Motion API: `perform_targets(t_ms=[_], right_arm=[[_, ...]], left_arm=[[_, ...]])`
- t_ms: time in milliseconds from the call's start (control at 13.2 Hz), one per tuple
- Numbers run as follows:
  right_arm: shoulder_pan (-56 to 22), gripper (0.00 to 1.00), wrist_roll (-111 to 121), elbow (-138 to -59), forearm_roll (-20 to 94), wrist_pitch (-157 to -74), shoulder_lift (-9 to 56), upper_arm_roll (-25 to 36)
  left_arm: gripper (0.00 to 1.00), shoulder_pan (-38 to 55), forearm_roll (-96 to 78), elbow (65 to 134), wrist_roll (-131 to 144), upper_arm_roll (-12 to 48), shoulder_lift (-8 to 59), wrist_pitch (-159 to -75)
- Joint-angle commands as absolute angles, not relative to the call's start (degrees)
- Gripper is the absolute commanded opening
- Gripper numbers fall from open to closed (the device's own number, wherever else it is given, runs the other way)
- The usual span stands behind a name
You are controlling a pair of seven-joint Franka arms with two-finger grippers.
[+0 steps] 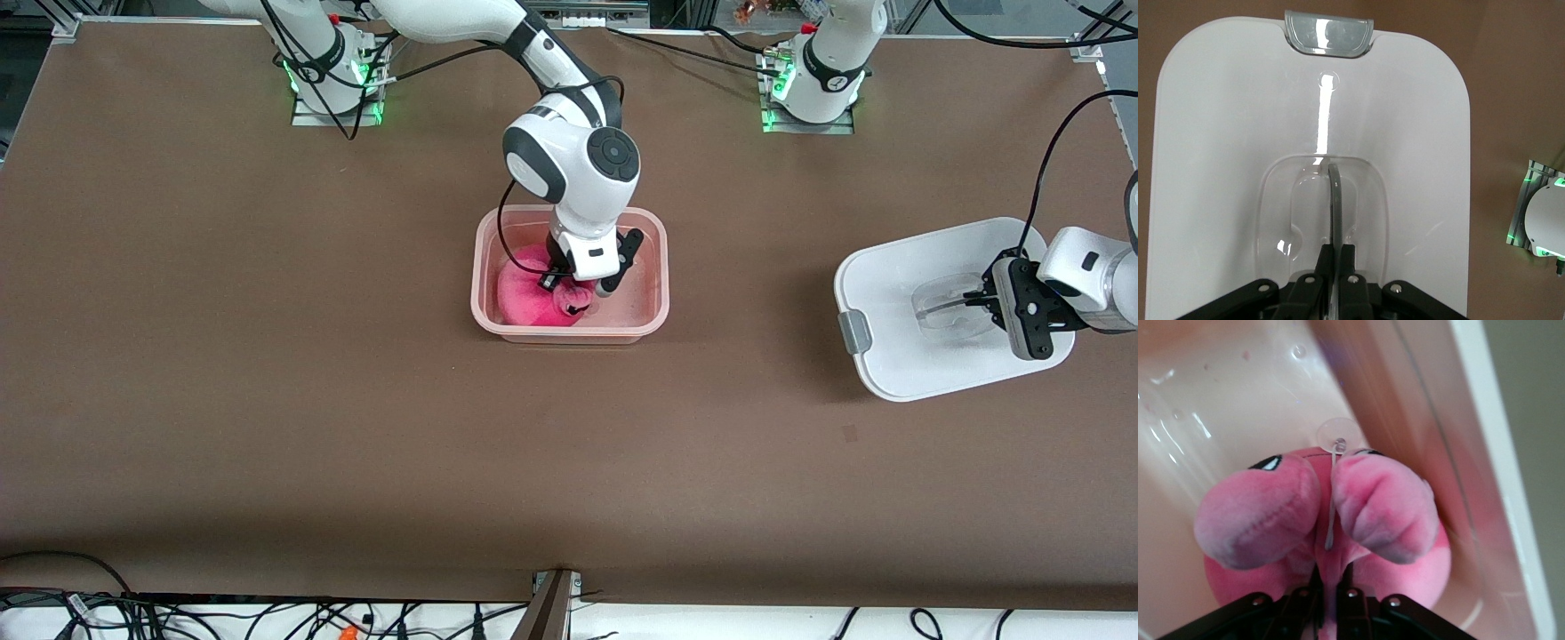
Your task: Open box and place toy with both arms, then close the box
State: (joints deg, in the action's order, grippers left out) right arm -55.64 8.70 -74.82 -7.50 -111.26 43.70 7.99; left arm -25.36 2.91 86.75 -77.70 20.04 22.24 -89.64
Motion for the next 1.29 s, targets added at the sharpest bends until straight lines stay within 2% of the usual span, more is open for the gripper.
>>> perform_targets(t_ms=[0,227,378,757,984,1211], right_arm=[[-56.51,1.00,1.53,-72.34,-7.21,-112.41,44.91,7.91],[-56.51,1.00,-1.23,-69.17,-6.94,-112.59,44.39,7.73],[-56.16,1.00,-1.23,-69.17,-4.67,-112.06,41.59,8.78],[-54.32,1.00,-1.23,-70.39,-3.44,-110.93,31.49,21.24],[-49.85,1.00,-1.49,-75.48,7.17,-108.20,23.76,27.22],[-49.66,1.00,-2.55,-79.27,8.44,-101.63,17.86,33.29]], left_arm=[[0.00,-25.58,3.96,85.52,-78.75,20.48,22.67,-88.86],[0.00,-25.58,3.96,85.52,-78.75,20.48,22.67,-88.86],[0.00,-25.49,4.04,85.43,-78.75,20.48,22.68,-88.86],[0.00,-25.49,3.96,85.52,-78.75,20.39,22.68,-88.94],[0.00,-25.49,4.04,85.43,-78.75,20.48,22.68,-88.95],[0.00,-25.49,4.04,85.52,-78.75,20.48,22.76,-88.95]])
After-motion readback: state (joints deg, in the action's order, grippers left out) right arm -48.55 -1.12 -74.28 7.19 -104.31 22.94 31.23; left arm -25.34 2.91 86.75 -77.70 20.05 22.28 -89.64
